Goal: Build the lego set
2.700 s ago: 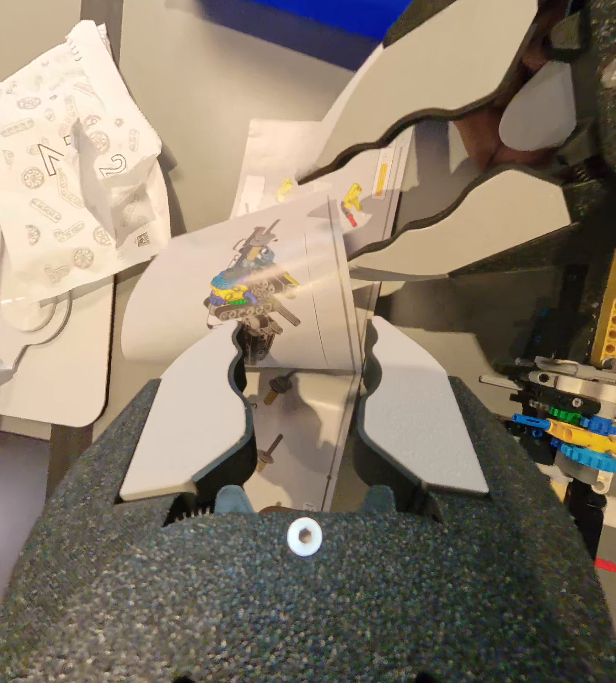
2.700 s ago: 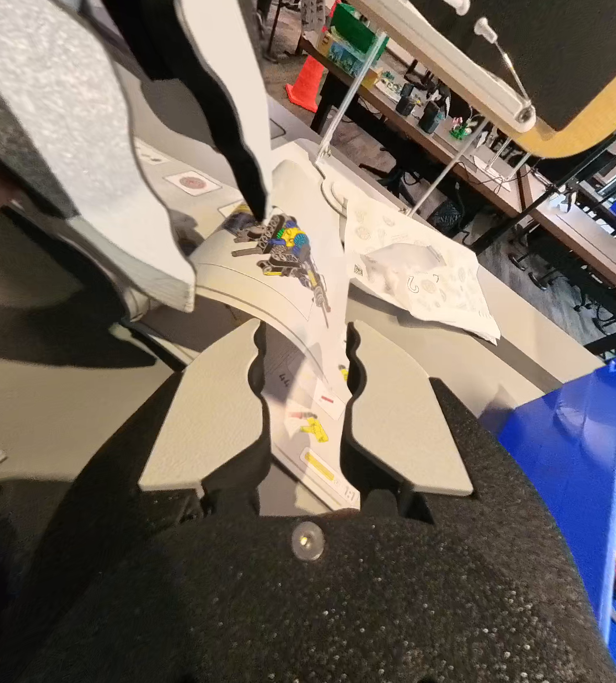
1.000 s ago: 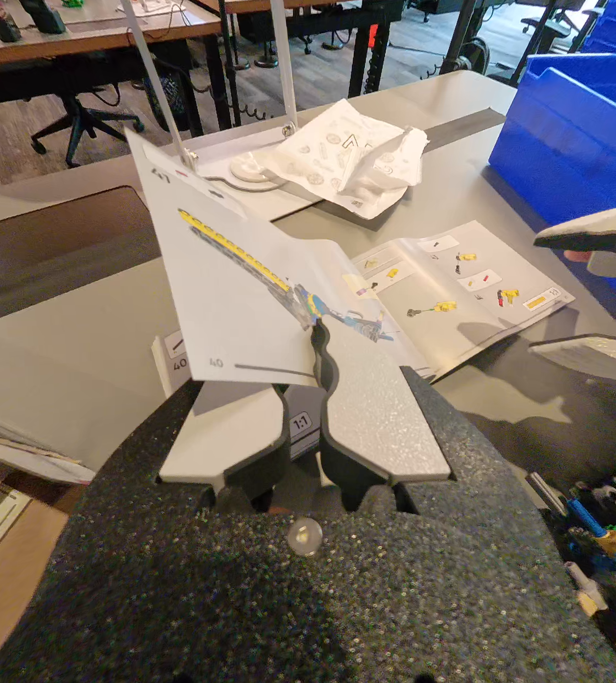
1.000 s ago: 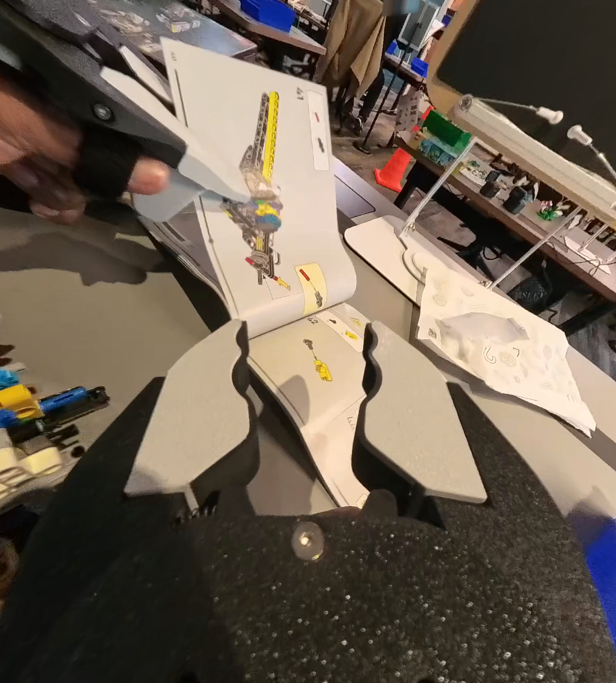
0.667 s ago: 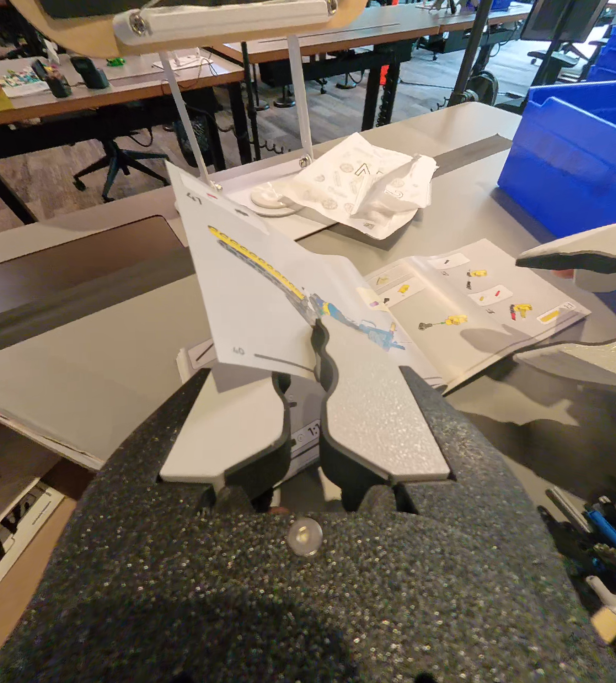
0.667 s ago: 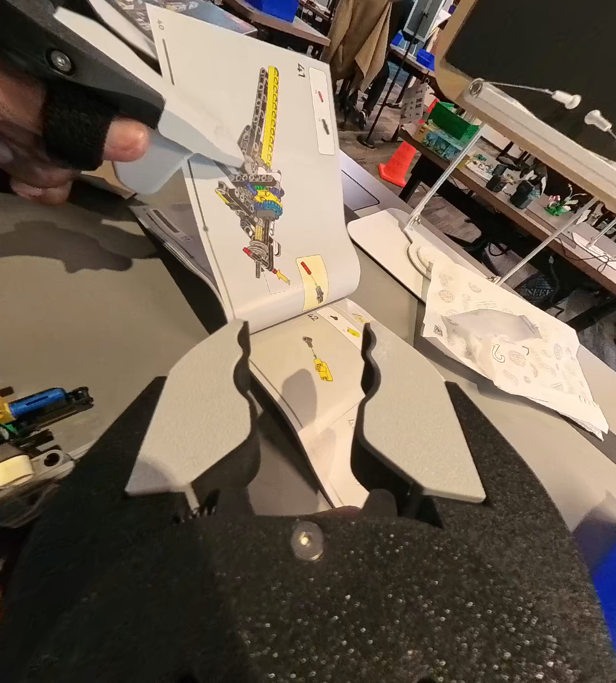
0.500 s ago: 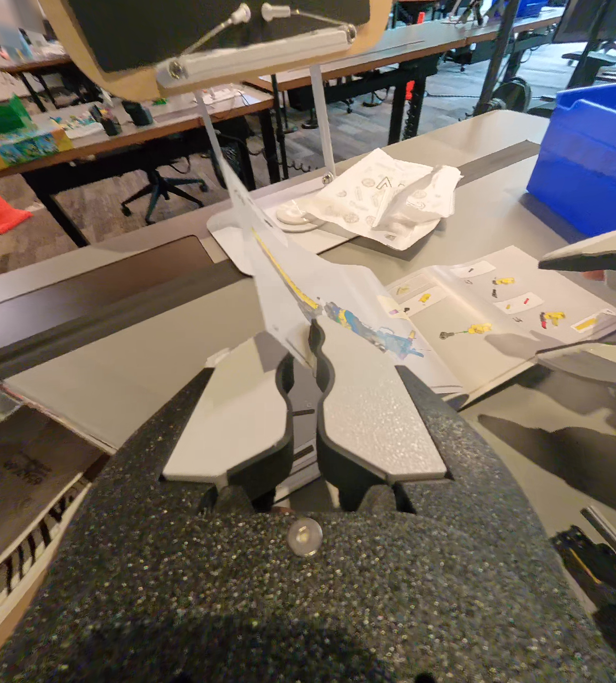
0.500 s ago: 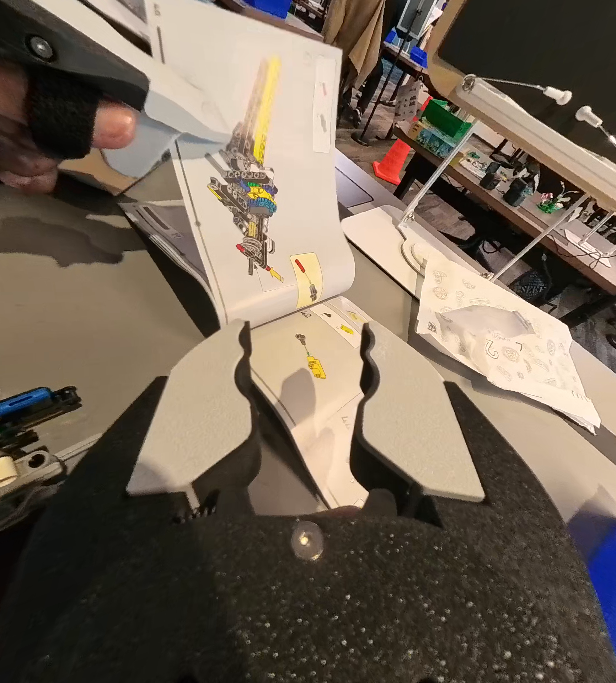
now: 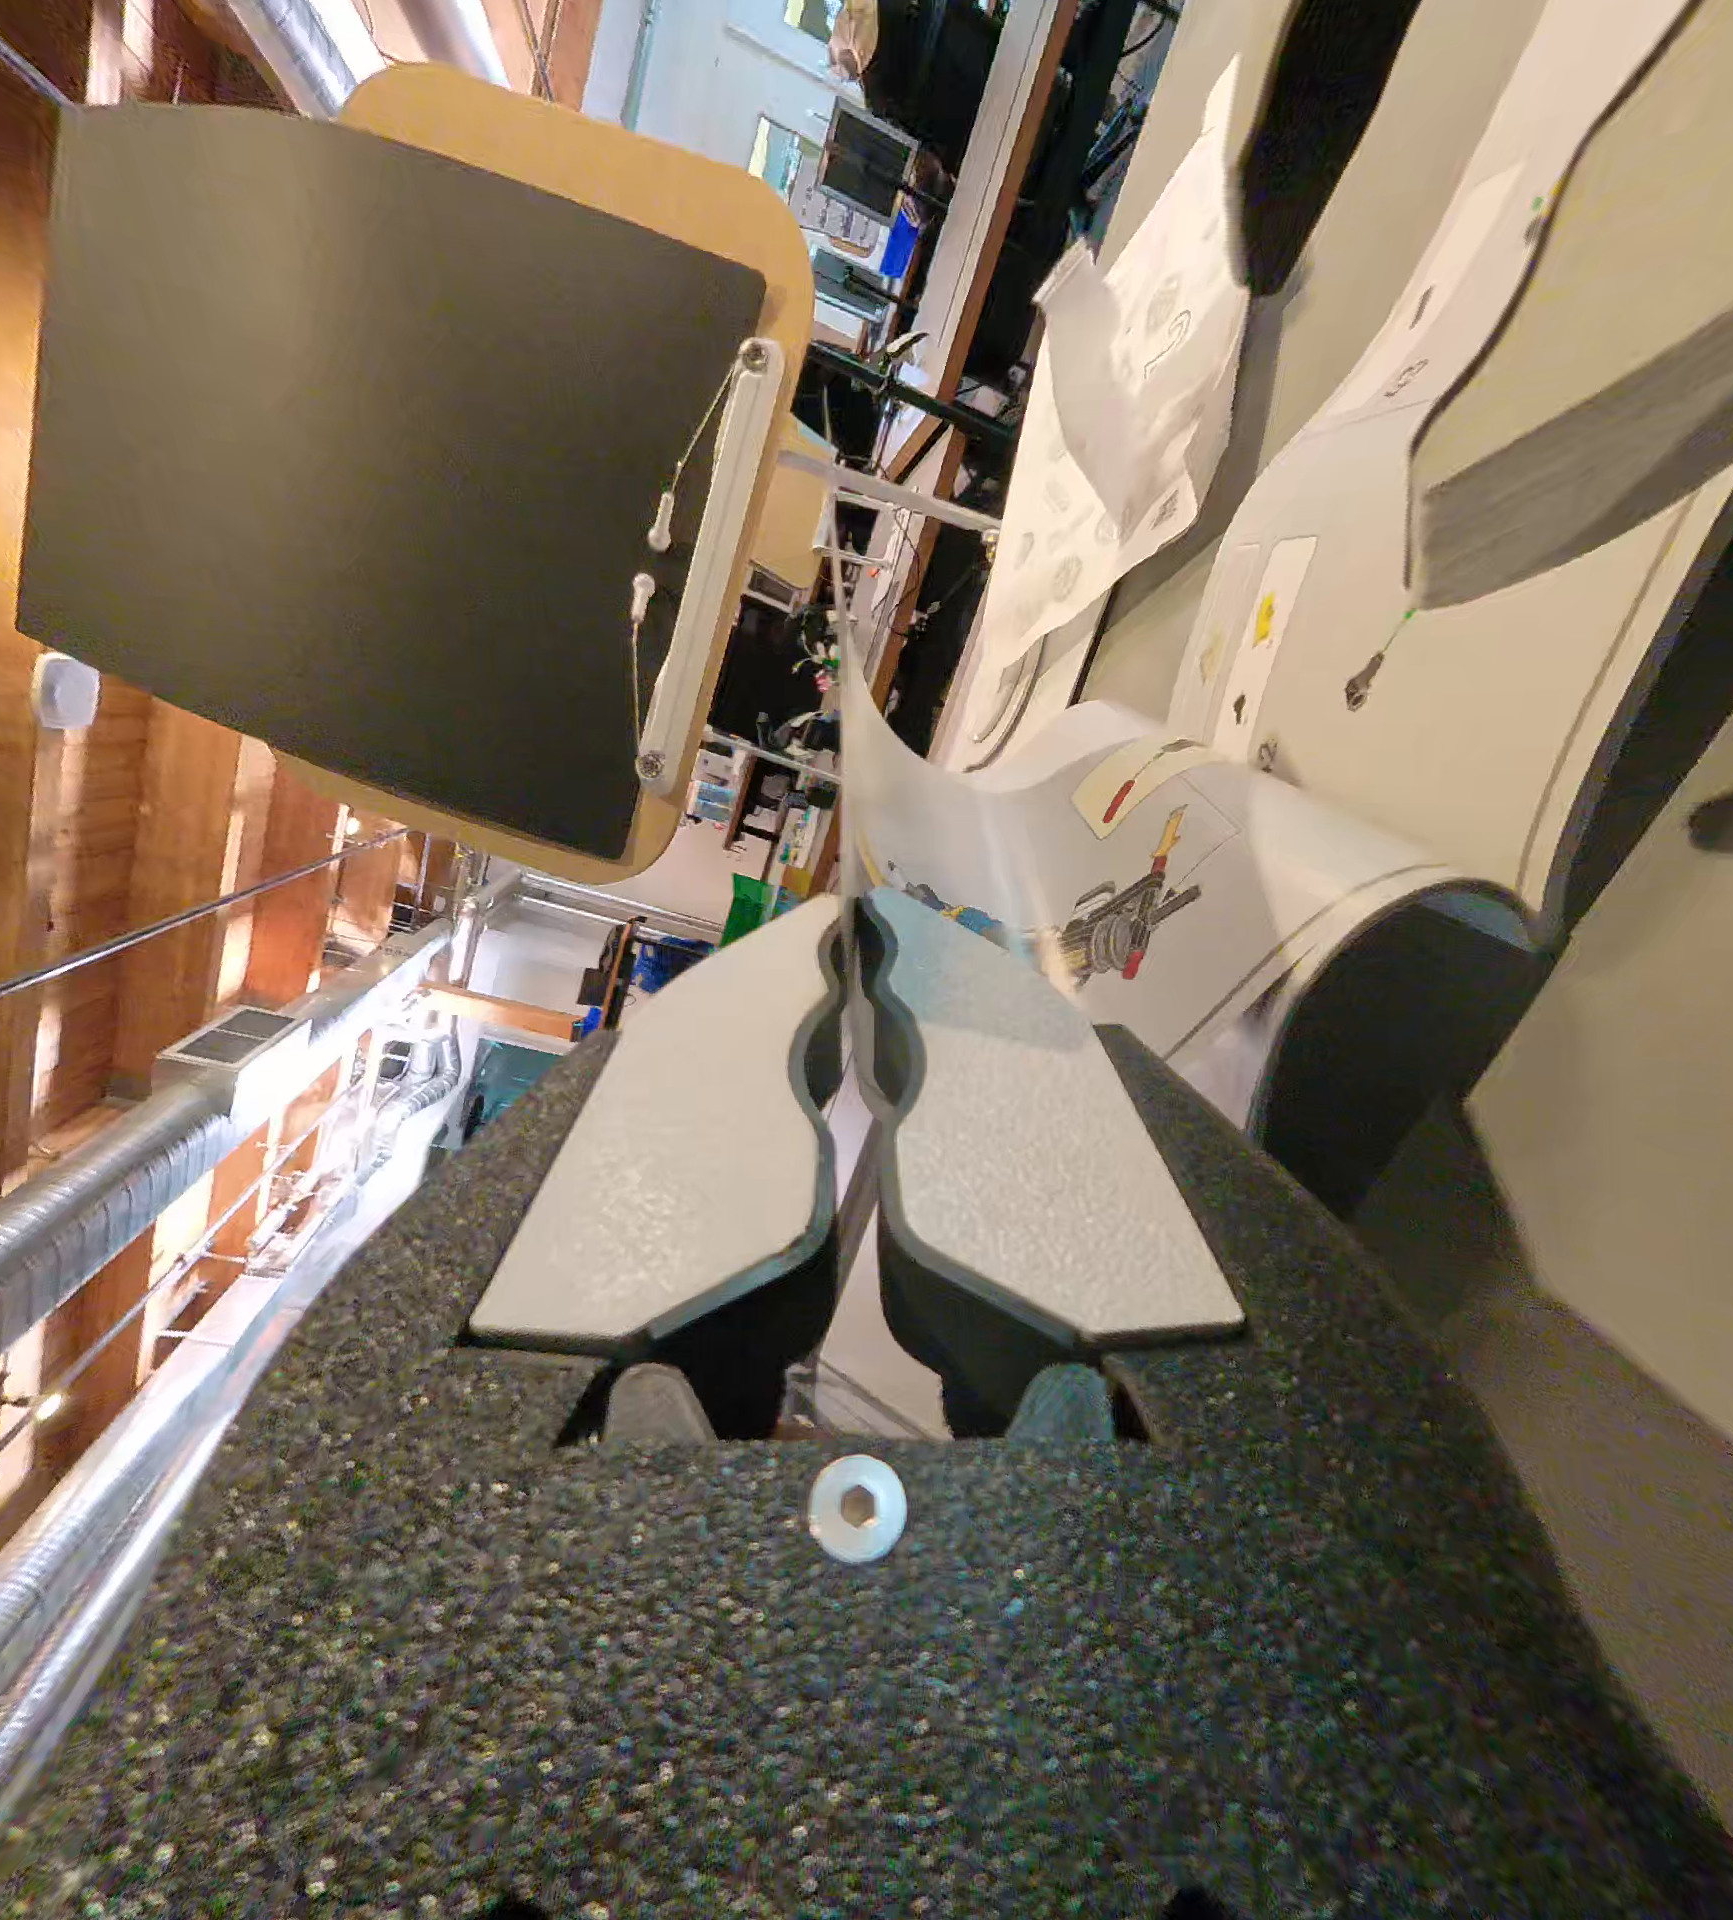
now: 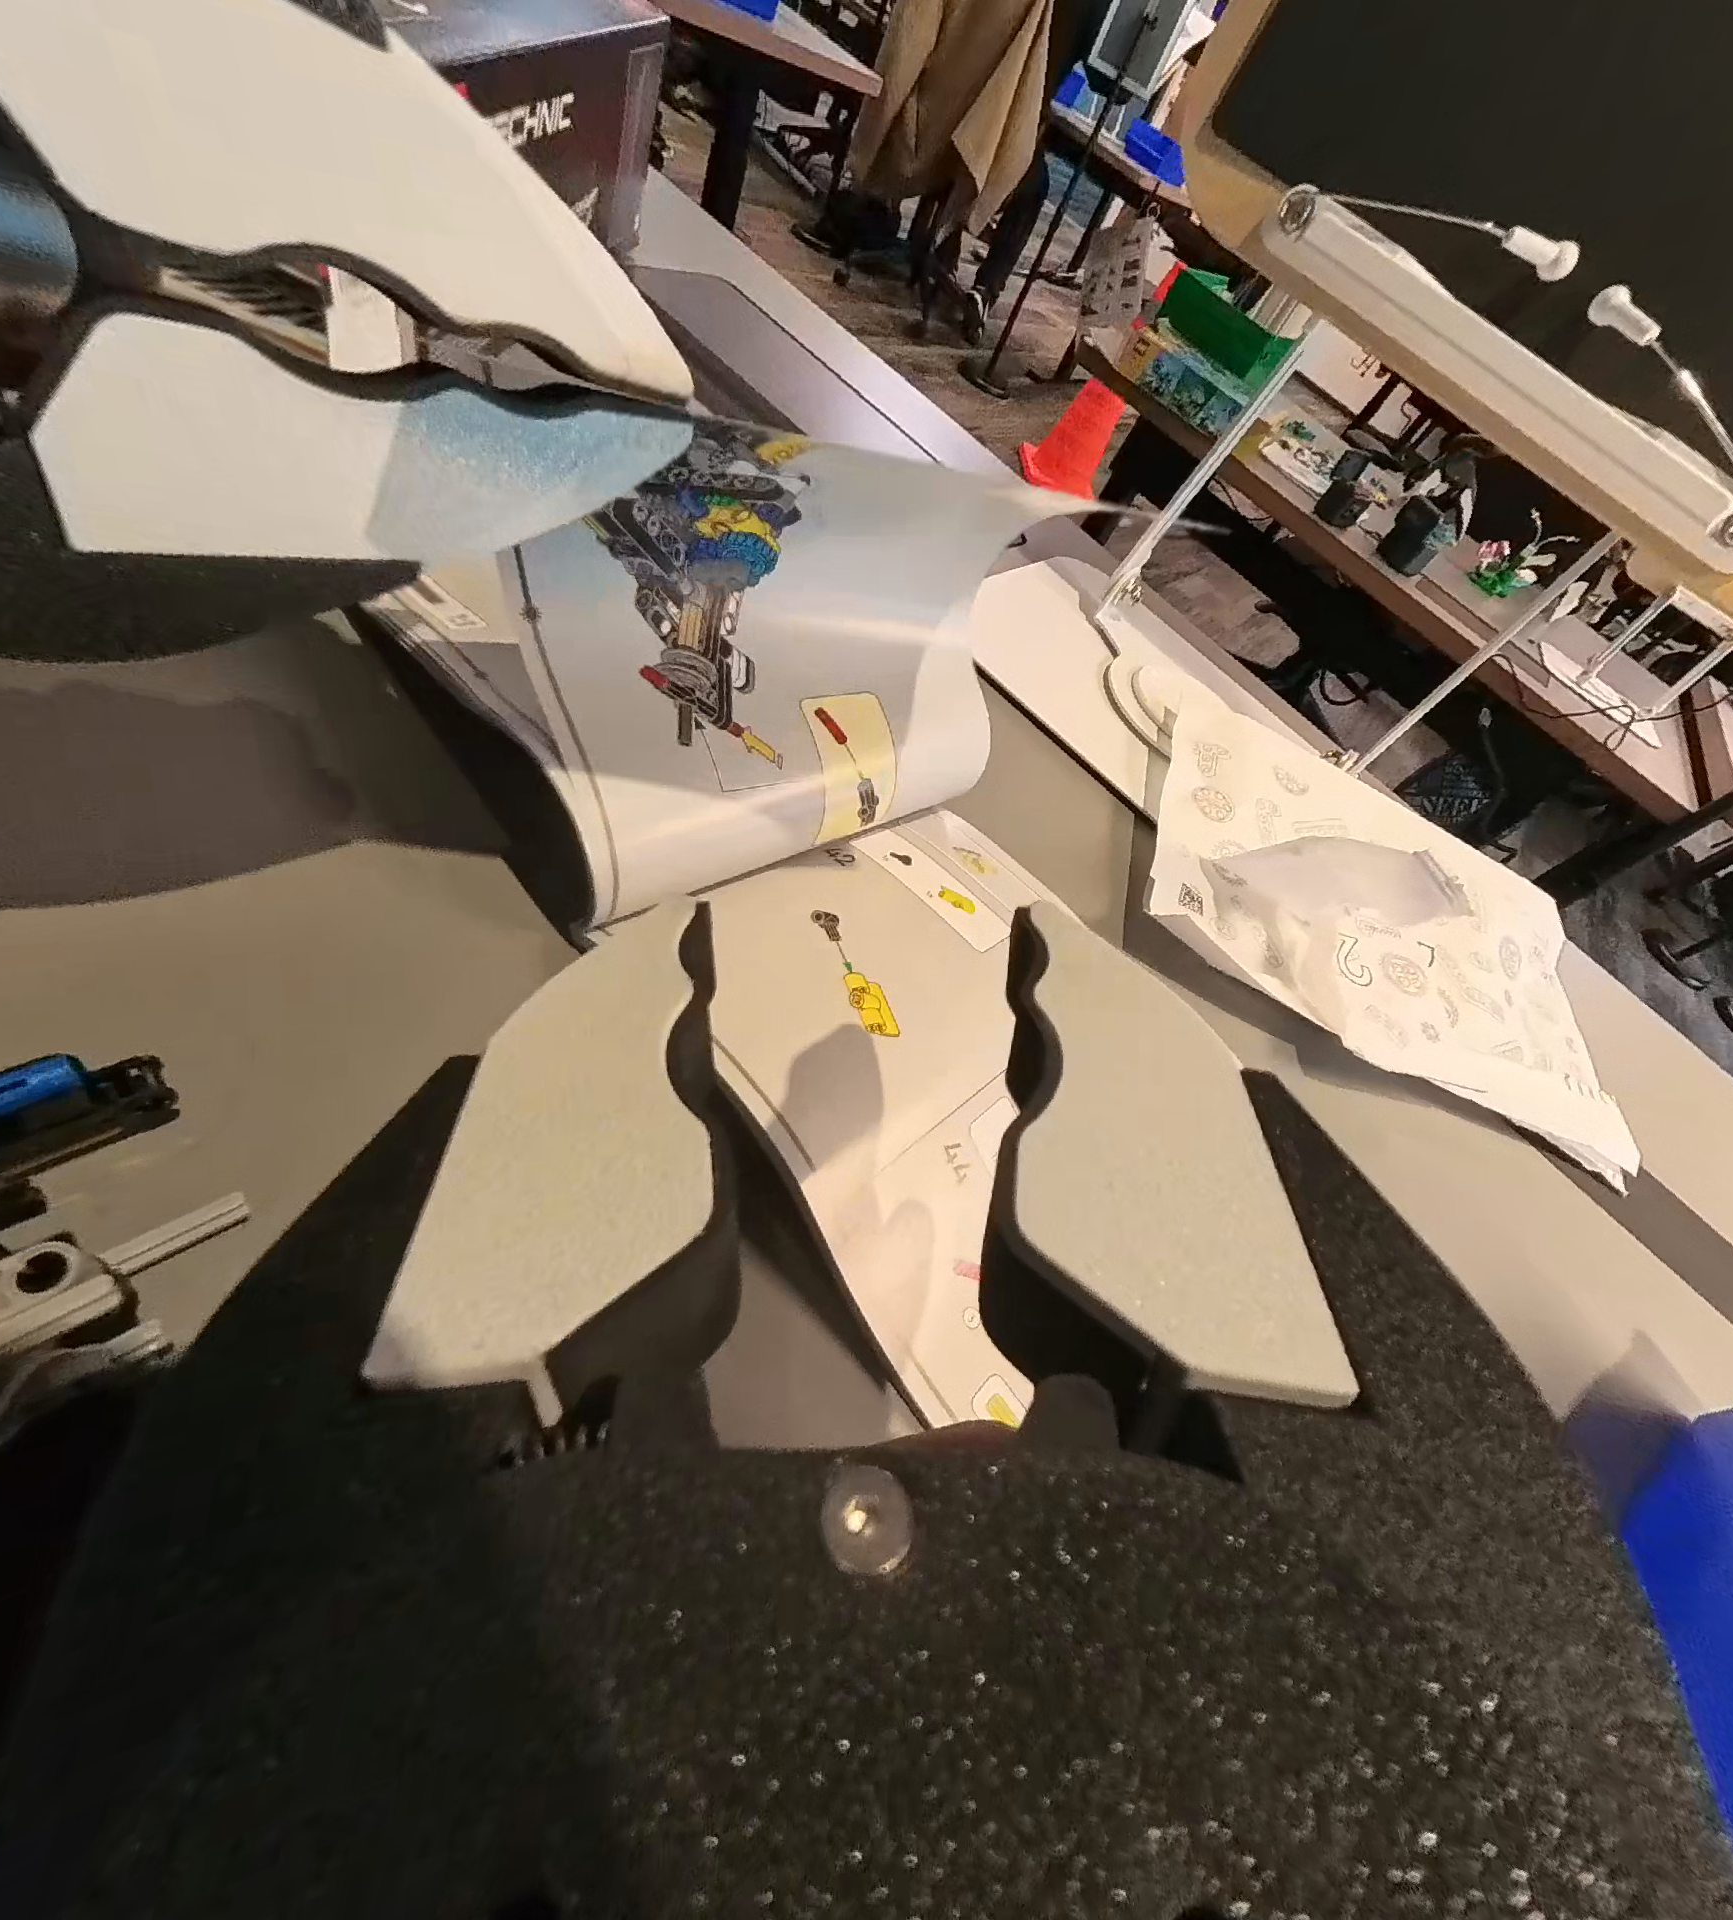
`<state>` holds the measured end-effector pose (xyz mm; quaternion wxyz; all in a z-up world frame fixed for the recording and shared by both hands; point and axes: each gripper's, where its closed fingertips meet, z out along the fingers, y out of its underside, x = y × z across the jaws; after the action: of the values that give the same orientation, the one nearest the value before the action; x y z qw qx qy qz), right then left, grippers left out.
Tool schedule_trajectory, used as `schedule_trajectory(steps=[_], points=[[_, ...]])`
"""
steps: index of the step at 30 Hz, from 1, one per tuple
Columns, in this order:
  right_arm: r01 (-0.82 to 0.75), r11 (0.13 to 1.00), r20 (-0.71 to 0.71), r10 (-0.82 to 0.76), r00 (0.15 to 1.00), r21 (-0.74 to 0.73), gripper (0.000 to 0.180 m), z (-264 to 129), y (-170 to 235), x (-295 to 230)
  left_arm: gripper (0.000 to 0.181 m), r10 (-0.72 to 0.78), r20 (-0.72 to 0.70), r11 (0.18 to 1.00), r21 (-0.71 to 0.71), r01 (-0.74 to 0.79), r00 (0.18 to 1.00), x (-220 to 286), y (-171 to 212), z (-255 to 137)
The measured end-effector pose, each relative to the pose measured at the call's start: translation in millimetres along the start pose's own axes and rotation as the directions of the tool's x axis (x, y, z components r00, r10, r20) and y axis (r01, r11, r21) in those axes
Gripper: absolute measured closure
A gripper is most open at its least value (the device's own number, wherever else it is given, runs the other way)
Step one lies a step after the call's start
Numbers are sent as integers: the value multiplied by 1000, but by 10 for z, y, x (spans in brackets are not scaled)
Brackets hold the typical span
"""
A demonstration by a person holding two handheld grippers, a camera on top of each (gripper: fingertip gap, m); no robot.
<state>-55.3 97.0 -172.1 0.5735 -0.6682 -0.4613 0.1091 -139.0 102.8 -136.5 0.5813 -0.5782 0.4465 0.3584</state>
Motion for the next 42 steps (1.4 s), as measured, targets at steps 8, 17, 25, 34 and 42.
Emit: schedule_trajectory(steps=[8,17,25,34,42], points=[[-1,1000,4,1,1000,-6,126,11,17,-6,181,16,-17,1000,-4,-16,1000,50,14,8],[0,1000,6,0,1000,-5,126,7,12,-12,181,-60,-44,998,-8,60,997,65,33,14],[1,1000,6,-1,1000,-2,126,-2,-1,-17,181,-807,-276,573,-149,806,522,-5,210,50],[1,1000,10,-1,1000,-2,126,-1,-2,-31,181,-948,-296,191,-245,951,114,-64,432,75],[1,1000,15,-1,1000,-6,126,1,5,-34,174,-947,-247,273,-274,922,206,-36,547,63]])
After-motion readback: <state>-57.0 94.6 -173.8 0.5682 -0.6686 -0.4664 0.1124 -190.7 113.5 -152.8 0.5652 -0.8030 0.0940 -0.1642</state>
